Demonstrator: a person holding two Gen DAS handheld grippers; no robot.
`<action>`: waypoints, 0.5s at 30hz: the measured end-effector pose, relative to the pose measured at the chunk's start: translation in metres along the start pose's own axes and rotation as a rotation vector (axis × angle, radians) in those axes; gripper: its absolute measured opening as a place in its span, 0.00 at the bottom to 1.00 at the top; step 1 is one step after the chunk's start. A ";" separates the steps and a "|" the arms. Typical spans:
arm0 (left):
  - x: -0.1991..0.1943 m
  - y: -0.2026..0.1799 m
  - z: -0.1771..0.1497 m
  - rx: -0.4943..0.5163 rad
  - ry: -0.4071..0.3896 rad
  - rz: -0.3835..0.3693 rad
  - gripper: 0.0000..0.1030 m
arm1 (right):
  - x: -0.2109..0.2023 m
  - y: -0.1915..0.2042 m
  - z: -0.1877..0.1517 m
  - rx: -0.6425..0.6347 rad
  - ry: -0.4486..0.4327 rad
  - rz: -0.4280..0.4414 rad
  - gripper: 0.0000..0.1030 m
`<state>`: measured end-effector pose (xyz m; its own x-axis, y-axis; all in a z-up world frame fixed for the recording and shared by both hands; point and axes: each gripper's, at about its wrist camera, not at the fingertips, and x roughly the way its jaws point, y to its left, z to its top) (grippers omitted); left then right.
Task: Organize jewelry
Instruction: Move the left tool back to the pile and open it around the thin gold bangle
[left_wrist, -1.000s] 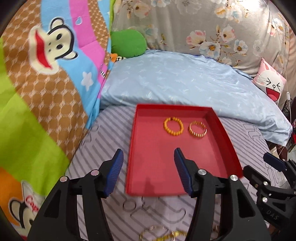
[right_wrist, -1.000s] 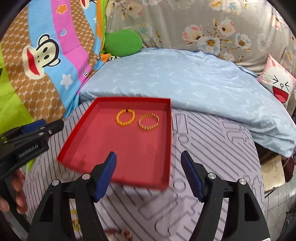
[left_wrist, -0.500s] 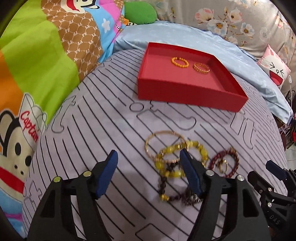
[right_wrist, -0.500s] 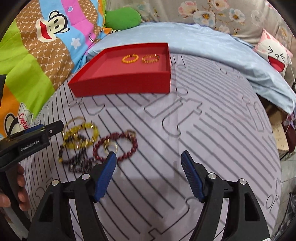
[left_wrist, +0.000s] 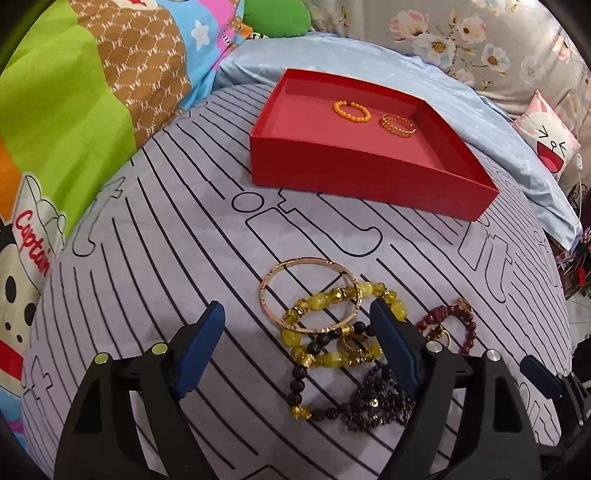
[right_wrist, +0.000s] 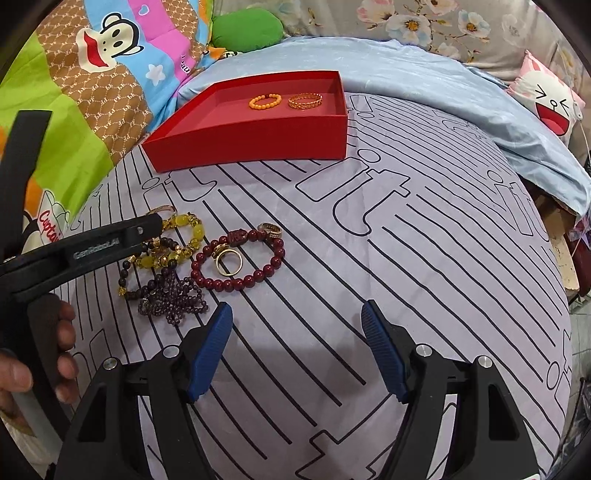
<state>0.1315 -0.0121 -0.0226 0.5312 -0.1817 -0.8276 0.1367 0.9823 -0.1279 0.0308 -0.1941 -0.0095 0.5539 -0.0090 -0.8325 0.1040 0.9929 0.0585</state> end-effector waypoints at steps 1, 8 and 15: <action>0.002 0.000 0.000 -0.002 0.002 -0.002 0.74 | 0.000 0.000 0.000 0.001 0.000 0.002 0.68; 0.010 -0.003 -0.001 0.027 0.000 0.019 0.69 | 0.004 0.000 0.001 0.003 0.010 0.007 0.68; 0.009 -0.008 0.002 0.045 0.000 -0.011 0.55 | 0.007 0.001 0.001 -0.001 0.015 0.009 0.68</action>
<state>0.1367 -0.0217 -0.0283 0.5293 -0.1926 -0.8263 0.1802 0.9772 -0.1123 0.0354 -0.1928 -0.0147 0.5423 0.0013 -0.8402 0.0987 0.9930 0.0653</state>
